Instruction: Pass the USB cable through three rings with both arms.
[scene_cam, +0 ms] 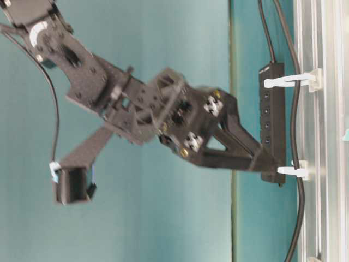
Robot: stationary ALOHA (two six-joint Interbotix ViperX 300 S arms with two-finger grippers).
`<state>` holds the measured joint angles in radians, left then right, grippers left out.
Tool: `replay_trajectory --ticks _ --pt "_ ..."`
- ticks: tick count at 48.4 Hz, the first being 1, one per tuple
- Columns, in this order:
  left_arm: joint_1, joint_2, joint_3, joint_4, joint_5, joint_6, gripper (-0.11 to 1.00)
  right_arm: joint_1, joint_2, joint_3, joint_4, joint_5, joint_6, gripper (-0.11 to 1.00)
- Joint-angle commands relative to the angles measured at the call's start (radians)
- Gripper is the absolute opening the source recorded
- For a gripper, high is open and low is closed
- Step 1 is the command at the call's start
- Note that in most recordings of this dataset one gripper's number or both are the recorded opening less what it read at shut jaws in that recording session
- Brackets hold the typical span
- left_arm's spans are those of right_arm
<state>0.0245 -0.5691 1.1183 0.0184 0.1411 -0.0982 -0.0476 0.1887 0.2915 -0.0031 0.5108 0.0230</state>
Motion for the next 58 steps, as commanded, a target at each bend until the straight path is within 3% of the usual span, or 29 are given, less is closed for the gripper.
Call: replay_trajectory --ticks 1,15,23,34,58 --pt "-0.002 -0.023 -0.029 0.002 -0.008 0.002 0.22 0.000 -0.055 0.023 -0.002 -0.002 0.006 0.71" --pt "-0.002 -0.094 -0.029 0.002 -0.003 0.002 0.21 -0.008 -0.193 0.184 -0.002 -0.054 0.006 0.71" --pt "-0.002 -0.121 -0.029 0.002 -0.002 0.000 0.00 -0.023 -0.265 0.247 -0.002 -0.121 0.006 0.70" --pt "-0.002 -0.112 -0.035 0.002 -0.003 -0.003 0.00 -0.037 -0.311 0.295 -0.002 -0.232 0.006 0.70" --pt "-0.002 -0.110 -0.035 0.002 -0.003 -0.003 0.00 -0.037 -0.328 0.327 0.000 -0.242 0.008 0.70"
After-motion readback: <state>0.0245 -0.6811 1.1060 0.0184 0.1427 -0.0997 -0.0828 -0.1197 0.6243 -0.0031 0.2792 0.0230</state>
